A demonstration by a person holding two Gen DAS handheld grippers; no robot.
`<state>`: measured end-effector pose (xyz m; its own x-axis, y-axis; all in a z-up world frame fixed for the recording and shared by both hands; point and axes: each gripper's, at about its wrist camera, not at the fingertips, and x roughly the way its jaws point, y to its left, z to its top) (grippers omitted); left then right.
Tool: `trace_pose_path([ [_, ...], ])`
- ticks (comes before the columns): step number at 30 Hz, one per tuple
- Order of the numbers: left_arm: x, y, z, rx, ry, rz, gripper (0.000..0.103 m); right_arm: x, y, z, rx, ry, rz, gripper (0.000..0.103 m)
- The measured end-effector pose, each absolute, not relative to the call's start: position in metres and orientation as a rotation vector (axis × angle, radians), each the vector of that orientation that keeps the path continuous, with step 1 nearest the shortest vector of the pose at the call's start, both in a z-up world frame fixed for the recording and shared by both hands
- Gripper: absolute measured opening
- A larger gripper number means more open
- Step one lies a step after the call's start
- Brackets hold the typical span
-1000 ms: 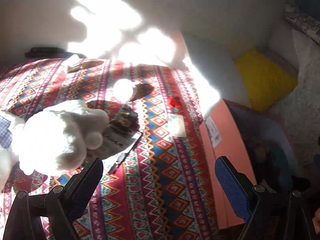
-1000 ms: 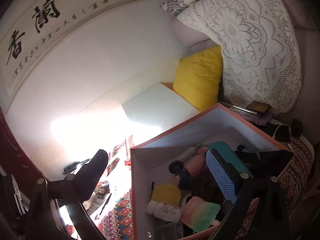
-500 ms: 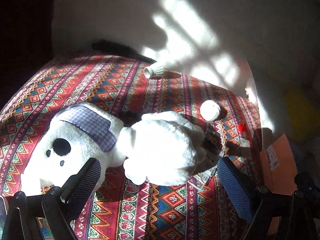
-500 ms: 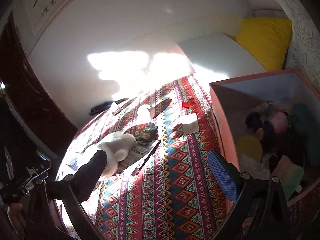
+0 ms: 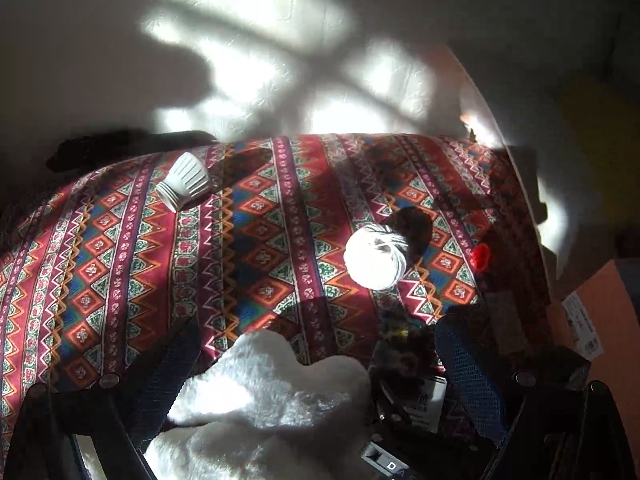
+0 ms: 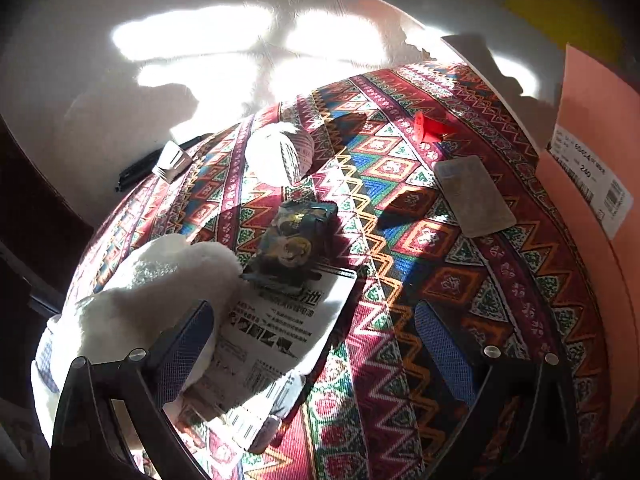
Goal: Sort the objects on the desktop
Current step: 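Grasp grey yarn ball with left tool while right tool grasps dark snack packet, then carry yarn ball and snack packet into the orange box and release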
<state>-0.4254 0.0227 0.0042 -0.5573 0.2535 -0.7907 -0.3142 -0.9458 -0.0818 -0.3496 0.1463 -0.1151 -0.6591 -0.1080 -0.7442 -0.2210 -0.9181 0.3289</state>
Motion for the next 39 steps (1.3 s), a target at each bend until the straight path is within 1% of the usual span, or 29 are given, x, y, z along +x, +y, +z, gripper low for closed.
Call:
trace_pose_path([
  [2,-0.458,0.061,-0.024,-1.304,0.219,2.447,0.097,-0.378,0.143,-0.132,-1.288,0.585,2.713,0.103],
  [4,-0.485,0.083,-0.052,-1.337,0.37,2.426,0.097,-0.398,0.133,-0.14,-1.255,0.426,2.713,0.103],
  [5,-0.498,0.094,-0.065,-1.353,0.445,2.413,0.097,-0.402,0.131,-0.14,-1.244,0.398,2.729,0.098],
  [6,-0.51,0.104,-0.079,-1.367,0.515,2.4,0.097,-0.401,0.133,-0.138,-1.22,0.42,2.757,0.068],
  [7,-0.518,0.108,-0.087,-1.373,0.55,2.39,0.099,-0.4,0.138,-0.137,-1.215,0.438,2.781,0.046],
  [8,-0.522,0.108,-0.091,-1.36,0.516,2.359,0.1,-0.397,0.147,-0.138,-1.223,0.496,2.811,0.048],
  [10,-0.527,0.109,-0.09,-1.343,0.397,2.295,0.101,-0.389,0.174,-0.138,-1.232,0.676,2.834,0.047],
  [12,-0.529,0.115,-0.093,-1.319,0.372,2.273,0.103,-0.384,0.197,-0.133,-1.193,0.724,2.815,0.047],
  [14,-0.529,0.125,-0.101,-1.305,0.355,2.221,0.103,-0.377,0.216,-0.127,-1.161,0.812,2.813,0.047],
  [16,-0.53,0.137,-0.114,-1.329,0.364,2.151,0.103,-0.371,0.228,-0.12,-1.114,0.886,2.83,0.047],
  [17,-0.53,0.143,-0.12,-1.342,0.382,2.125,0.103,-0.368,0.231,-0.117,-1.089,0.895,2.836,0.047],
  [20,-0.534,0.158,-0.13,-1.343,0.46,2.154,0.103,-0.366,0.237,-0.116,-1.074,0.975,2.84,0.048],
  [22,-0.533,0.157,-0.128,-1.315,0.398,2.167,0.099,-0.367,0.241,-0.121,-1.094,1.031,2.816,0.048],
  [23,-0.533,0.156,-0.127,-1.301,0.367,2.172,0.092,-0.369,0.242,-0.124,-1.105,1.051,2.806,0.048],
  [24,-0.533,0.155,-0.125,-1.287,0.337,2.178,0.078,-0.371,0.243,-0.127,-1.115,1.072,2.796,0.048],
  [25,-0.532,0.155,-0.124,-1.268,0.311,2.183,0.066,-0.372,0.242,-0.128,-1.118,1.074,2.79,0.048],
  [26,-0.527,0.153,-0.119,-1.232,0.304,2.19,0.066,-0.373,0.241,-0.127,-1.11,1.05,2.789,0.048],
  [28,-0.519,0.148,-0.11,-1.162,0.288,2.2,0.065,-0.372,0.24,-0.124,-1.086,1.006,2.799,0.048],
  [34,-0.495,0.126,-0.078,-1.054,0.193,2.264,0.065,-0.375,0.234,-0.123,-1.074,0.974,2.833,0.048],
  [39,-0.428,0.087,-0.026,-0.994,0.086,2.324,0.065,-0.38,0.228,-0.123,-1.069,0.941,2.847,0.048],
])
